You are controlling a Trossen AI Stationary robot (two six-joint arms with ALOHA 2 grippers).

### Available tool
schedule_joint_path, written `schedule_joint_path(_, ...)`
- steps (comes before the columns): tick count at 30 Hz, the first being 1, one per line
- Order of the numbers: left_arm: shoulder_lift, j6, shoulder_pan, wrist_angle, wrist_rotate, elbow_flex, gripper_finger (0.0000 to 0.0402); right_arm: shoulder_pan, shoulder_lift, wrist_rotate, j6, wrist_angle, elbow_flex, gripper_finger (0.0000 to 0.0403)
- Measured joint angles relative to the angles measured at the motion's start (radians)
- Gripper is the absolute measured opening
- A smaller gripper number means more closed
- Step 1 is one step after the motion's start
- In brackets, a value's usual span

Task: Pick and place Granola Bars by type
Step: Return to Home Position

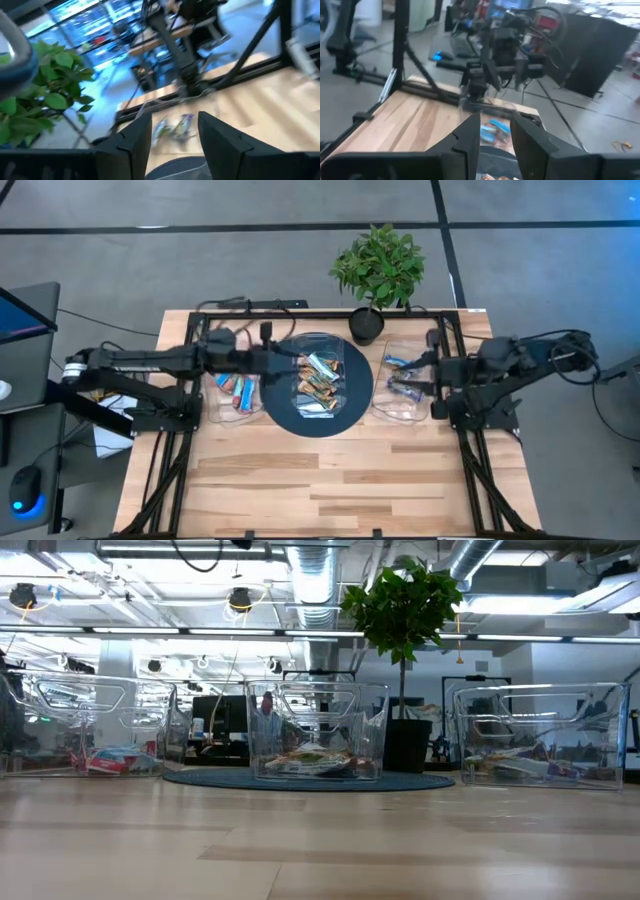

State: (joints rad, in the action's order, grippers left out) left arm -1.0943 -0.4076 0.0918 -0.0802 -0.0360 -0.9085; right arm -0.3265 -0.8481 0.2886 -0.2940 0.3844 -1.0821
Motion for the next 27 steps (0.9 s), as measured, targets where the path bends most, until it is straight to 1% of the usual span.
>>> schedule_joint_path(6, 0.107, 0.062, 0.093, 0.105, -0.268, 0.0, 0.0155, 0.061, 0.182, -0.032, 0.063, -0.091, 0.197, 0.0102)
schedule_joint_path(9, 0.156, 0.082, 0.109, 0.171, -0.322, 0.0, 0.0155, 0.081, 0.254, -0.037, 0.106, -0.12, 0.285, 0.0102)
schedule_joint_path(14, 0.235, 0.099, 0.109, 0.27, -0.326, 0.002, 0.0155, 0.095, 0.359, -0.036, 0.143, -0.156, 0.417, 0.0102)
schedule_joint_path(18, 0.327, 0.135, 0.109, 0.258, -0.314, 0.042, 0.0155, 0.094, 0.454, -0.03, 0.168, -0.163, 0.48, 0.0102)
schedule_joint_path(20, 0.385, 0.153, 0.109, 0.238, -0.289, 0.07, 0.0155, 0.094, 0.494, -0.029, 0.18, -0.167, 0.504, 0.0102)
schedule_joint_path(24, 0.522, 0.222, 0.102, 0.233, -0.177, 0.157, 0.0155, 0.091, 0.566, -0.029, 0.185, -0.191, 0.554, 0.0102)
schedule_joint_path(27, 0.62, 0.29, 0.079, 0.178, -0.081, 0.266, 0.0155, 0.091, 0.595, -0.029, 0.19, -0.201, 0.582, 0.0102)
